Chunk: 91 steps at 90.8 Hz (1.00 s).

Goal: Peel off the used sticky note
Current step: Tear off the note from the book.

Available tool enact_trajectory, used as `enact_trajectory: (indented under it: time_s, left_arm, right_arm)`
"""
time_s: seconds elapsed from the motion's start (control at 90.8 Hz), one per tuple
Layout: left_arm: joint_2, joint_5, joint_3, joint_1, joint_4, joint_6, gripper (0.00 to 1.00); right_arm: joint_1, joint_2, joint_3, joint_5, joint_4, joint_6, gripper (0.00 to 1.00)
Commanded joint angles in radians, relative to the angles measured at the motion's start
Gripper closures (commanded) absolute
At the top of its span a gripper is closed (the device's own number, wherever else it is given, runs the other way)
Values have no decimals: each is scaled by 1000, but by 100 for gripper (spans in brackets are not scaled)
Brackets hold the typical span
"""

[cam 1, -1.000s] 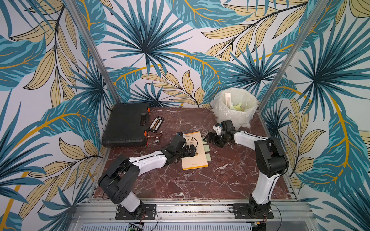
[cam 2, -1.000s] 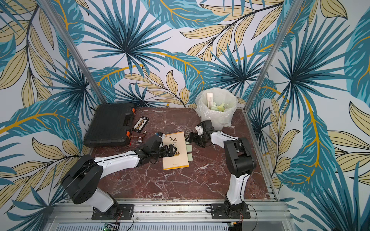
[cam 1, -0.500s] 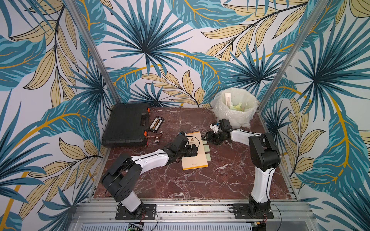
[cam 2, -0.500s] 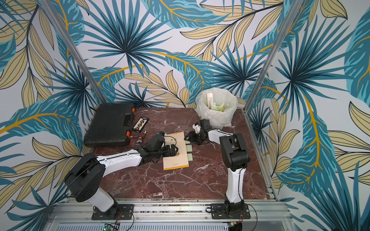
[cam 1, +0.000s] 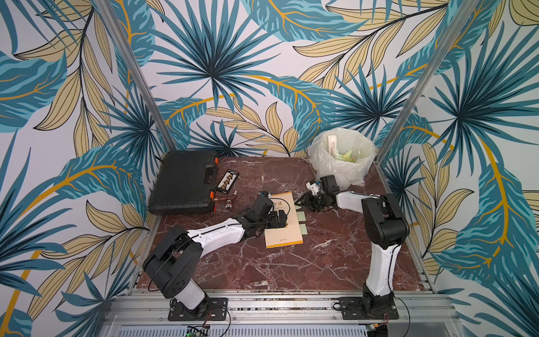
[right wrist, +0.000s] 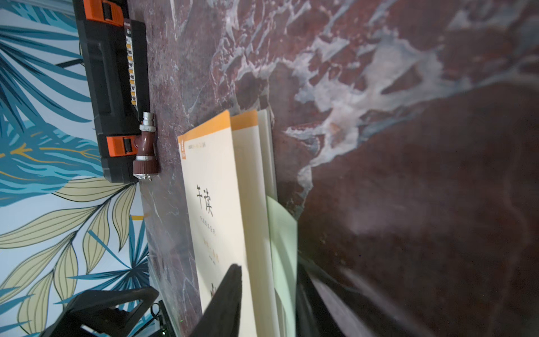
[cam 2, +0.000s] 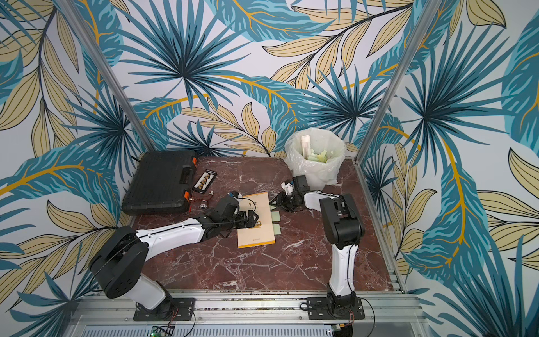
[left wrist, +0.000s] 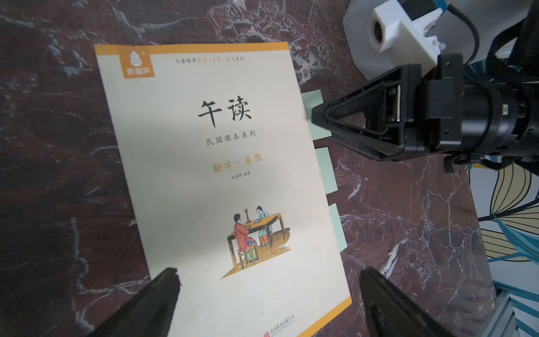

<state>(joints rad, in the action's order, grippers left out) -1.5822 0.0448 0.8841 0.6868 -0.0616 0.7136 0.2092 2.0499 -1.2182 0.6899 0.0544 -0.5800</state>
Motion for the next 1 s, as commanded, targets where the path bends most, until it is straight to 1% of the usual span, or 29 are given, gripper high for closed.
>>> enact_trajectory:
  time_s: [0.0, 0.253, 0.386, 0.606, 0.815, 0.991]
  left_arm:
    - [44, -11, 12, 5, -18, -13, 0]
    - [86, 18, 11, 5, -27, -9, 0]
    - [90, 51, 21, 7, -33, -14, 0]
    - [58, 82, 76, 28, -63, -24, 0]
    - [14, 110, 150, 66, -80, -31, 0]
    - [-24, 110, 218, 108, -105, -49, 0]
  right_arm:
    - [-7, -26, 31, 10, -43, -27, 76]
    - [-7, -75, 65, -21, -38, -23, 100]
    - [-8, -128, 97, -45, -22, -16, 100]
    - [-6, -250, 182, -84, -5, -12, 100]
    - [-6, -392, 267, -114, 24, -9, 100]
    - [-2, -485, 313, -134, 44, -6, 100]
